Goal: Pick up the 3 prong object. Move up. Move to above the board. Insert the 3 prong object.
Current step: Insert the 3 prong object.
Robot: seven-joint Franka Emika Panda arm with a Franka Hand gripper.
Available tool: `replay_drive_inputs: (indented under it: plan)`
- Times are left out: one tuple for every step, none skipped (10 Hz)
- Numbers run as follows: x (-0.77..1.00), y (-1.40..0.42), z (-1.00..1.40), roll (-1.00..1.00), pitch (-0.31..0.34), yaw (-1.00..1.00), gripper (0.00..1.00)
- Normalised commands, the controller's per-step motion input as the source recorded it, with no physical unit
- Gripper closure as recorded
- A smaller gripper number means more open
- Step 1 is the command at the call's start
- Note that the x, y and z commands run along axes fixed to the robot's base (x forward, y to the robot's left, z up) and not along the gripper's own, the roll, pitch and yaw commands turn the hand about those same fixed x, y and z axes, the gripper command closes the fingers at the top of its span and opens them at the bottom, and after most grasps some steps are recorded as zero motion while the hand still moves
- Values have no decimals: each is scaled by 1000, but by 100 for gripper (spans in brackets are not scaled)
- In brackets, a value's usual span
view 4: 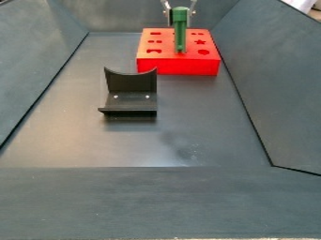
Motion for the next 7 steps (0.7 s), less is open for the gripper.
replay_drive_inputs:
  plan:
    - [0, 0, -823, 0, -194, -63, 100]
    - [0, 3, -817, 0, -196, -46, 100]
    - [0, 29, -814, 0, -201, -40, 100]
    - [20, 91, -823, 0, -189, -17, 100]
    - [69, 83, -477, -64, -169, 0, 100]
    - [0, 49, -14, -84, -23, -11, 100]
    - [0, 0, 0, 0, 0, 0, 100]
